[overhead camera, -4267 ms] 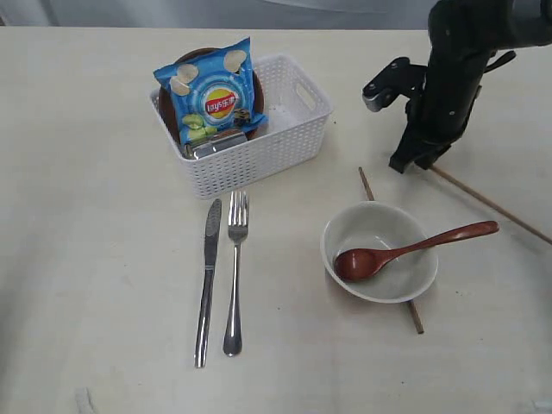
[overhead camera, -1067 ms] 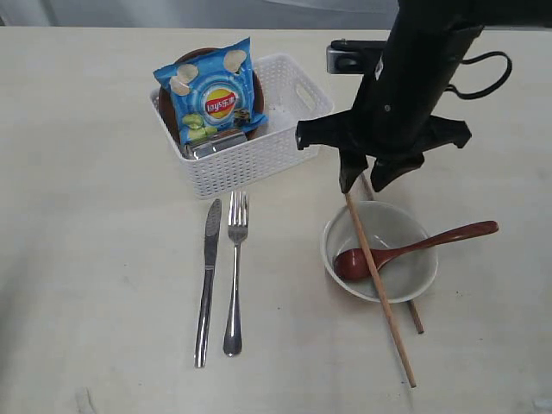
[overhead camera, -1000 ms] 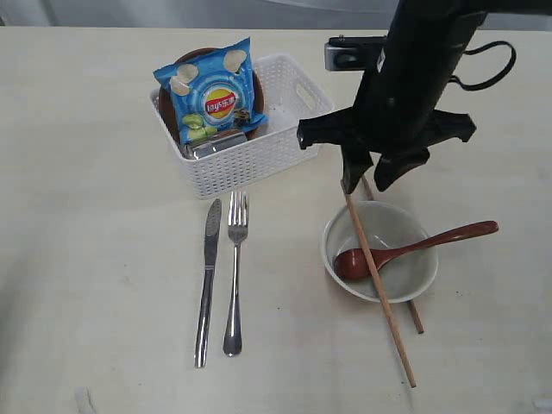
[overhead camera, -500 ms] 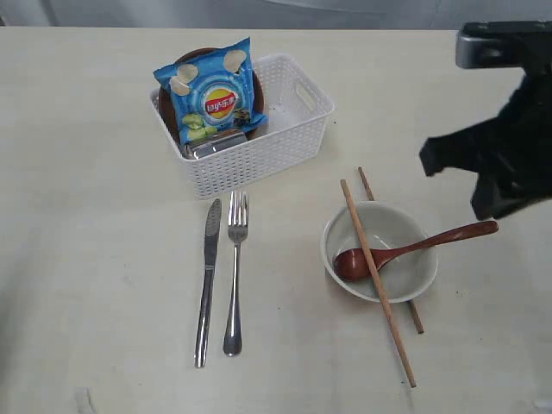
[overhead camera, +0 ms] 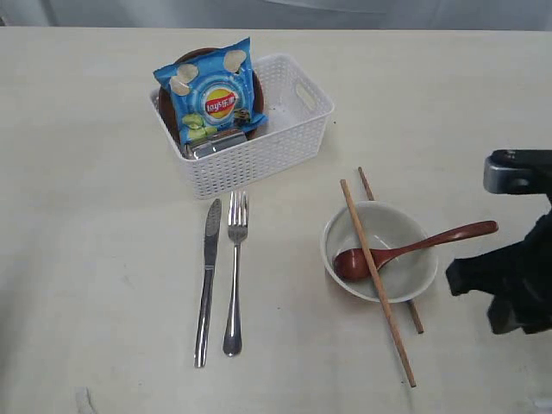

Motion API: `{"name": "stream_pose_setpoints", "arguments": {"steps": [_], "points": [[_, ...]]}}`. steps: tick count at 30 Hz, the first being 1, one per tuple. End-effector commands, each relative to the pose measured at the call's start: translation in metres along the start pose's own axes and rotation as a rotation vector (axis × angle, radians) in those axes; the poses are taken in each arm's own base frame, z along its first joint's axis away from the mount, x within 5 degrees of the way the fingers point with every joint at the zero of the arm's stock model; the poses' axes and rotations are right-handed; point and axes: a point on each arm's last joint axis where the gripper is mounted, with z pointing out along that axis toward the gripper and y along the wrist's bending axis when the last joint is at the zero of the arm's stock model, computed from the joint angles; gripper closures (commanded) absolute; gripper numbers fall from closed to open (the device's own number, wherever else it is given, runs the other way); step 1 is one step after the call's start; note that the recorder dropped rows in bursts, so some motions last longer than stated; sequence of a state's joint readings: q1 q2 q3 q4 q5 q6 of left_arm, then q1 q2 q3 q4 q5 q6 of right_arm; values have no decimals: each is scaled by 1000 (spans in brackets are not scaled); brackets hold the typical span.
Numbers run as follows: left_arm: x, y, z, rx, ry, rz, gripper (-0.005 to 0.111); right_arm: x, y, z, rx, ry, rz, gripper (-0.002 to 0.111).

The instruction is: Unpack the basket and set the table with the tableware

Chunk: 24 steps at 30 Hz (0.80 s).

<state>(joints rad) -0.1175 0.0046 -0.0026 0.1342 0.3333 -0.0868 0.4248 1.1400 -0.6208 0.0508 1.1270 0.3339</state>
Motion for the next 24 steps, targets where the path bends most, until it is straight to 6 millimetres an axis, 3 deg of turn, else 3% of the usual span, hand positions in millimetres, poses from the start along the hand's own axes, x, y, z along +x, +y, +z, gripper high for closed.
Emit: {"name": "stream_pose_setpoints", "arguments": {"steps": [1,4,17,24], "points": [[0,0,0,-3,-9,1,107,7,9,22,-193,-108,63,80],[0,0,0,-3,-9,1,107,10,6,45,-196,-116,91,80],[0,0,0,-3,-9,1,107,-11,9,78,-139,-82,34,79],[0,0,0,-3,-9,1,107,-15,18,85,-138,-119,-13,64]]}}
